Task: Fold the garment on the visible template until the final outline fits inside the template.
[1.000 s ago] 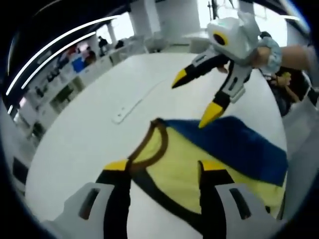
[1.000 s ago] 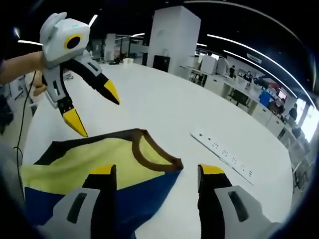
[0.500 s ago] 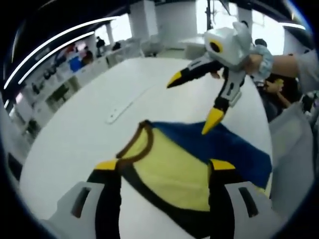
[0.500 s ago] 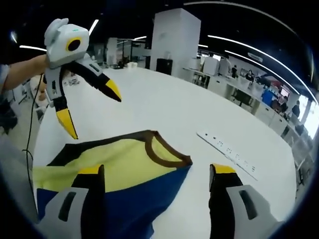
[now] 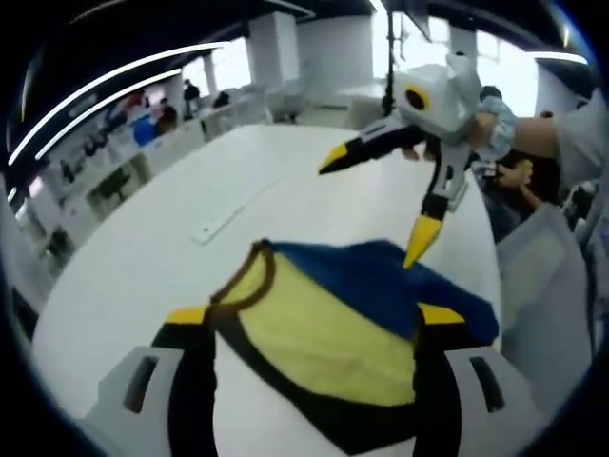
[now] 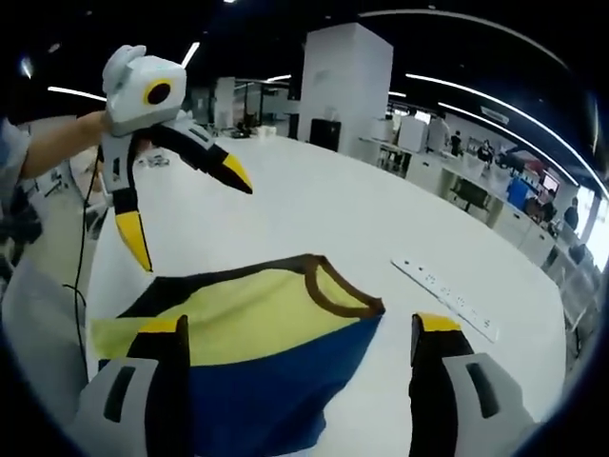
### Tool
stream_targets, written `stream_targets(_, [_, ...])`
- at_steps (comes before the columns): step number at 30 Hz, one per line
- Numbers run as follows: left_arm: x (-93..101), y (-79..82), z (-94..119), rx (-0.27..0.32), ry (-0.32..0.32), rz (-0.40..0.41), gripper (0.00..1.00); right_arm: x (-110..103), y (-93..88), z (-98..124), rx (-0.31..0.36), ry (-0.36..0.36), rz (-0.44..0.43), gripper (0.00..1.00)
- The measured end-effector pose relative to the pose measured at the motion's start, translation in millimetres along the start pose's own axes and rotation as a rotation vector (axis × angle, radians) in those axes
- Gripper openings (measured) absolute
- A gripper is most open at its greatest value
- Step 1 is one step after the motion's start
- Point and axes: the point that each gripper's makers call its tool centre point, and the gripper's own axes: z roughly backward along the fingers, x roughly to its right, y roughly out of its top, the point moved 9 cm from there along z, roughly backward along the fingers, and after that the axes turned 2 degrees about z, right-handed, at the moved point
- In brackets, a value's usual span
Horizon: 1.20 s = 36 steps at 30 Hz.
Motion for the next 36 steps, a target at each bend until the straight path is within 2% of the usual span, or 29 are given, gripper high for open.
stream_targets(5, [7.9,-4.2,7.5,0.018,-0.013,0.026,0.89,-12.0,4.1,9.5,0.018,0.024,0.001,0.97])
stream_targets(10, [17.8,-9.3,17.2,0.037,-0.019,0.041,0.91,-24.3,7.0,19.4,0.046,0.036,0.023,1.00])
stream_targets(15, [27.1,-15.1,22.5,0.044,-0.052,0.072,0.98,-32.1,7.7,32.2,0.056,0.029,0.029,1.00])
stream_targets(18, [32.7,-17.3,25.9,0.037,-0.054,0.065,0.98,-37.2,7.0,41.6,0.061,0.022,0.036,1.00])
stream_targets(26, [45.8,-14.0,40.4,0.097,-0.051,0.077,0.98,-55.4,-1.4,63.3,0.066,0.032,0.015,1.00])
stream_targets(31, [56.7,-18.7,45.7,0.081,-0.062,0.058,0.99,-71.9,-3.1,78.4,0.063,0.043,0.012,1.00])
stream_targets(36, [70.3,-26.3,51.2,0.069,-0.063,0.050,0.99,-76.4,-0.3,87.5,0.072,0.030,0.006,1.00])
